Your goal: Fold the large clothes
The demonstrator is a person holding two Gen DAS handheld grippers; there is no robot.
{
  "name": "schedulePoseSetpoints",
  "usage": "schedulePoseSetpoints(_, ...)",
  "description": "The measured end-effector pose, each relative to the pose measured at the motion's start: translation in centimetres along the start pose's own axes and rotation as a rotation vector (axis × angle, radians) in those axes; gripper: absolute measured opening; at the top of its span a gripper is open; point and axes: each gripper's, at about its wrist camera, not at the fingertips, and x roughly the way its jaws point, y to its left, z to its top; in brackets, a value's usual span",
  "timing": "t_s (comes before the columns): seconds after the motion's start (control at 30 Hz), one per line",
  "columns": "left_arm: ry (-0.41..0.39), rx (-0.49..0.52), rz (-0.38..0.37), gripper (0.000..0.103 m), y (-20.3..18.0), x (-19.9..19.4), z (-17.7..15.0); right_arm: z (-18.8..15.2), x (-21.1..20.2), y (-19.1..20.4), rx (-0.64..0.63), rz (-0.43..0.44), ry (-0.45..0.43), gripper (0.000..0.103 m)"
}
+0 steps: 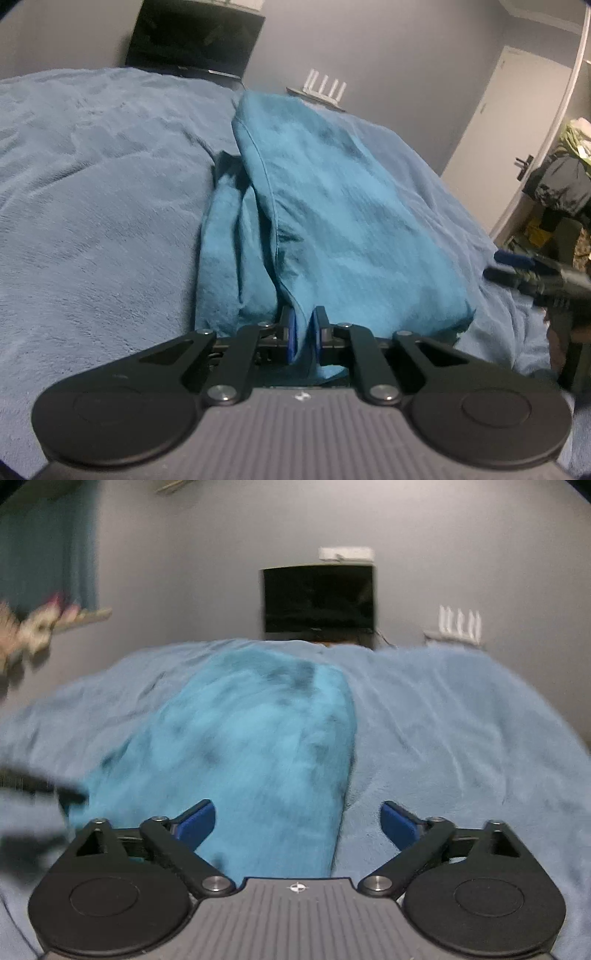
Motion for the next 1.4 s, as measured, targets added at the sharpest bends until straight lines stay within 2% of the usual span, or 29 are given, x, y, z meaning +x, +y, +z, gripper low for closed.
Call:
schedulePoseSetpoints(0.13, -0.035, -0.010, 0.039, 0.007, -1.4, -0.7, 0.2, -0.7, 1.2, 2.6, -0.058, 0.057, -0.028, 0.054)
schedulePoseSetpoints(0.23, -0.045, -0.026, 0.094, 0.006, -1.2, -0.8, 0.1, -1.2, 3.3, 5.6, -0.158, 0.033, -0.022, 0.043)
schedulePoseSetpoints(0.3, -0.036, -0.028, 0.146, 0.006, -1.0, -0.7, -0.2, -2.6, 4.2, 6.0, -0.157, 0.011, 0.015, 0.043)
schedulePoseSetpoints(0.4, 0.000, -0.022, 0.239, 0.005, -0.2, -0.7, -1.0, -3.5, 4.2, 3.9, -0.054, -0.031, 0.046, 0.045)
schedulePoseSetpoints(0.5, 0.006, -0.056, 0.274, 0.006, 0.4, -1.0, -1.3, -4.0, 3.7, 2.4, 0.034, -0.018, 0.081, 0.047)
schedulePoseSetpoints(0.6, -0.053, -0.056, 0.279, 0.006, -0.3, -2.1, -1.1, -4.4, 4.3, 2.2, 0.083, -0.033, 0.080, 0.048)
schedulePoseSetpoints(0.67, -0.116, -0.007, 0.288, 0.016, -1.8, -3.3, -0.5, -4.3, 3.3, 2.7, 0.079, -0.022, 0.057, 0.047)
schedulePoseSetpoints(0.73, -0.150, 0.103, 0.261, 0.050, -4.4, -3.8, 0.5, -4.4, 2.3, 3.1, 0.083, 0.000, 0.048, 0.047)
schedulePoseSetpoints(0.77, -0.158, 0.145, 0.245, 0.059, -5.7, -3.8, 1.0, -4.4, 1.5, 3.3, 0.090, 0.001, 0.044, 0.047)
schedulePoseSetpoints(0.8, -0.166, 0.177, 0.227, 0.076, -7.0, -3.7, 1.4, -4.6, 0.9, 3.5, 0.100, -0.001, 0.037, 0.047)
schedulePoseSetpoints(0.83, -0.170, 0.198, 0.197, 0.085, -8.4, -3.2, 1.9, -4.6, 0.4, 3.7, 0.104, 0.001, 0.031, 0.047)
schedulePoseSetpoints(0.9, -0.161, 0.211, 0.123, 0.092, -10.5, -1.6, 2.8, -4.6, 0.1, 3.9, 0.093, -0.006, 0.025, 0.048)
schedulePoseSetpoints(0.97, -0.139, 0.209, 0.069, 0.092, -12.5, 0.7, 3.9, -4.7, 0.0, 3.9, 0.095, 0.000, 0.016, 0.048)
schedulePoseSetpoints(1.1, -0.123, 0.195, 0.059, 0.092, -14.9, 5.7, 6.1, -5.1, 0.6, 3.6, 0.102, 0.014, 0.006, 0.048)
schedulePoseSetpoints(1.17, -0.079, 0.195, 0.071, 0.092, -15.3, 8.7, 7.0, -5.3, 1.0, 3.5, 0.106, 0.034, 0.003, 0.048)
schedulePoseSetpoints(1.23, -0.017, 0.250, 0.124, 0.092, -15.6, 11.8, 7.6, -5.3, 1.8, 3.3, 0.103, 0.055, 0.018, 0.050)
schedulePoseSetpoints(1.33, 0.033, 0.355, 0.251, 0.092, -15.3, 15.4, 8.2, -5.3, 2.8, 3.3, 0.096, 0.073, 0.005, 0.052)
schedulePoseSetpoints(1.4, 0.042, 0.347, 0.282, 0.092, -14.3, 16.8, 9.0, -5.3, 3.3, 3.3, 0.085, 0.086, -0.010, 0.052)
